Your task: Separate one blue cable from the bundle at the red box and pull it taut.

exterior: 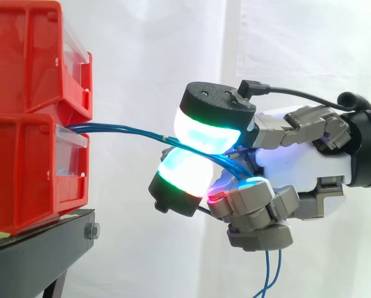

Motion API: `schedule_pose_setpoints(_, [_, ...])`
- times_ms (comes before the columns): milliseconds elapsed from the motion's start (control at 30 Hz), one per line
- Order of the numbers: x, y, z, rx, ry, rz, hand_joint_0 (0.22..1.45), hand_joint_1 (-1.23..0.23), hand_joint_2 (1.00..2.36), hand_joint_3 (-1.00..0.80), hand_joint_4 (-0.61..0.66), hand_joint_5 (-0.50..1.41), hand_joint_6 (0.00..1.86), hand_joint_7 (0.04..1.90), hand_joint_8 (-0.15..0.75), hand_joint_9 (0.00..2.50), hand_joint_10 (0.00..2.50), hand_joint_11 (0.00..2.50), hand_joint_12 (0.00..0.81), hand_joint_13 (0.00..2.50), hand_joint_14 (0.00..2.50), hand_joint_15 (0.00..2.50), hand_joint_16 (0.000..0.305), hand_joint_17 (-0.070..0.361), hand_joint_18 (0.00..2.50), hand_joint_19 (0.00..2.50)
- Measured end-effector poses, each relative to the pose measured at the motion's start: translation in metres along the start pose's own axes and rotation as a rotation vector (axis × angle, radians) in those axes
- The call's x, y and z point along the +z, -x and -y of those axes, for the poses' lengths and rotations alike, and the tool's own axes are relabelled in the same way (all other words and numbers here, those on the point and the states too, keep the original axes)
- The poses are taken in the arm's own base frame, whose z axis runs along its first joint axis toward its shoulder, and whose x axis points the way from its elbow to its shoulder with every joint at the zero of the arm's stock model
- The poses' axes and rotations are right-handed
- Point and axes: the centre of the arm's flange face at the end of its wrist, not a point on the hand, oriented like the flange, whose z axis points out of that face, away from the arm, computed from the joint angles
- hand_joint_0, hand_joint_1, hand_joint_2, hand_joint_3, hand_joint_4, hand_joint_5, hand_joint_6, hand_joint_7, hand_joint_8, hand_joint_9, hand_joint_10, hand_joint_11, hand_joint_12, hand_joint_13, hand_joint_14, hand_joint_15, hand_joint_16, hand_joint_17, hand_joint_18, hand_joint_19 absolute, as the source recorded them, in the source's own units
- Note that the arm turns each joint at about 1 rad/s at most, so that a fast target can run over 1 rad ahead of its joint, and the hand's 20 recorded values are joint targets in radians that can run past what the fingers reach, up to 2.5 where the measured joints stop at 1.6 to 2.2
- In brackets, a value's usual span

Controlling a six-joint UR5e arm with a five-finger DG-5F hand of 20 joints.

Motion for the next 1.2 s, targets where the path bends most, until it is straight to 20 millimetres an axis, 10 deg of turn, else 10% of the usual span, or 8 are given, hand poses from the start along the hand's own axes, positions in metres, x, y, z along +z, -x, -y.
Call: schedule_pose_setpoints(1200, [0.0049,0.0098,-0.0089,0.007,0.029,0.016,0.68,-1.05,1.00,-0.50,0.05,-0.20,0.89,1.18,0.263,1.08,0.01,1.71,0.360,0.80,1.02,1.79,0.047,0.105,0.89,1.43])
